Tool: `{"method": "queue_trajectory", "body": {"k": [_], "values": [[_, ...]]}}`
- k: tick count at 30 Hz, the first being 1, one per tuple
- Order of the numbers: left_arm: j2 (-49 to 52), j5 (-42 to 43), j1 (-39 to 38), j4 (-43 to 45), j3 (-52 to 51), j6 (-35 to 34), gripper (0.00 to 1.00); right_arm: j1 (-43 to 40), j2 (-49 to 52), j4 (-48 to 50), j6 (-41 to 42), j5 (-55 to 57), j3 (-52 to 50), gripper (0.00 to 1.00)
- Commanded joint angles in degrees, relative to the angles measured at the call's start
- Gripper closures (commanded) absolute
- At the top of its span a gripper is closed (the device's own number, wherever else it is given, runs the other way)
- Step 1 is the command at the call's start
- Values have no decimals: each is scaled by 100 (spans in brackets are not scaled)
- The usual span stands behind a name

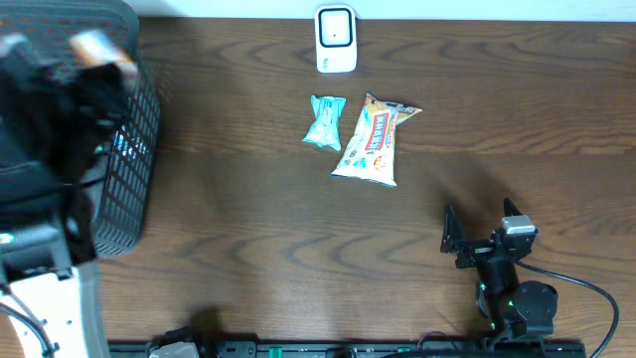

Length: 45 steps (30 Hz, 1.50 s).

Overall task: Scan the item barcode
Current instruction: 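Grasp the orange tissue pack with the left gripper and place it on the table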

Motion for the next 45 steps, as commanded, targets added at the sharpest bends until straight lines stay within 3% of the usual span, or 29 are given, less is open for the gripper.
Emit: {"method": "queue_trajectory", "body": {"k": [1,9,17,21,26,27,28,30,32,38,45], "values": [[297,160,-1351,17,39,1342,93,-50,-24,-24,-90,22,-7,1],[2096,-1558,-3331,402,39,2022,93,-50,-24,-24,-90,22,-7,1],[4030,-2378,-3567,1145,39,2022,87,-50,-24,-24,-90,22,-7,1],[4760,-3703,-3565,1449,39,2024,87,-50,-24,-24,-90,22,-7,1],[5064,-3556,-3593,1373,37,2057,87,-50,-24,-24,-90,22,-7,1],[5064,-3434,-3604,1362,35,2055,83,-50,-24,-24,-90,22,-7,1],[5051,-3320,-3617,1366,35,2052,73,-50,-24,-24,-90,22,-7,1],[5027,-3246,-3626,1388,37,2055,30,-50,-24,-24,-90,22,-7,1],[4975,-3259,-3624,1394,39,2061,16,-50,-24,-24,-90,22,-7,1],[4360,-3259,-3405,1303,42,2063,12,-50,-24,-24,-90,22,-7,1],[2354,-3261,-2503,1250,42,2063,11,-50,-24,-24,-90,22,-7,1]]}}
